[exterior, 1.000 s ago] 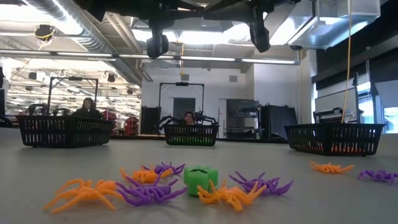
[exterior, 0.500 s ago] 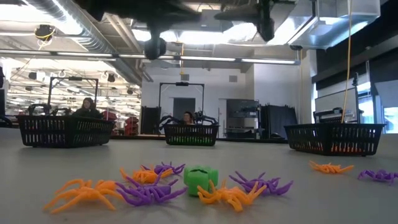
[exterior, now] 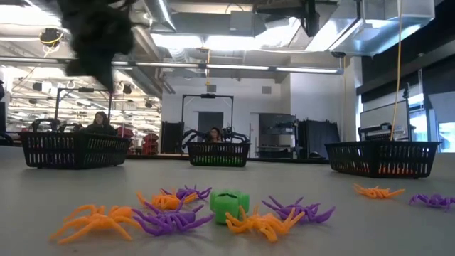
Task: Sort Halloween decoration
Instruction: Put the violet spider toy into the left bin, then put the orange spider toy into the right bin
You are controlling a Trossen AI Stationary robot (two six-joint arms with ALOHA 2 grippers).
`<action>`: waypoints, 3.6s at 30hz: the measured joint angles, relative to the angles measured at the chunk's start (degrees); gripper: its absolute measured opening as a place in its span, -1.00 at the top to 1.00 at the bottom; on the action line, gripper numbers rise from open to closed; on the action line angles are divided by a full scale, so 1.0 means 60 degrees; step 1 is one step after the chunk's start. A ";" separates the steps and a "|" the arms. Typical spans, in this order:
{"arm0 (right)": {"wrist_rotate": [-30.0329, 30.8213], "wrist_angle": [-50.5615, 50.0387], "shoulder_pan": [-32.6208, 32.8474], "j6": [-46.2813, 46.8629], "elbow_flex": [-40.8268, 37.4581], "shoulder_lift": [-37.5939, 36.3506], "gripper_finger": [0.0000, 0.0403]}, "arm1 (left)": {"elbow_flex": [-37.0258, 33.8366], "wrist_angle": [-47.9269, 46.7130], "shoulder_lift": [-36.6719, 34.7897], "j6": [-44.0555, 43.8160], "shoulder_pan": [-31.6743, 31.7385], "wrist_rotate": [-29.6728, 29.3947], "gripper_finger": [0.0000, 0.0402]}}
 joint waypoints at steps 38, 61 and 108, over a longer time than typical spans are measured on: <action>-0.2713 -0.6756 0.2796 0.1655 0.0455 0.0192 -0.07 | -0.0008 0.5830 -0.0298 0.2865 -0.0211 -0.0146 0.33; -0.3360 -0.4802 0.3009 0.2000 0.0463 0.2976 -0.04 | -0.0008 0.5946 -0.0219 0.3324 -0.0903 -0.0539 0.33; -0.1979 -0.4814 0.3030 0.0250 0.0569 0.5130 0.05 | -0.0008 0.6594 -0.0219 0.3236 -0.2405 -0.1820 0.34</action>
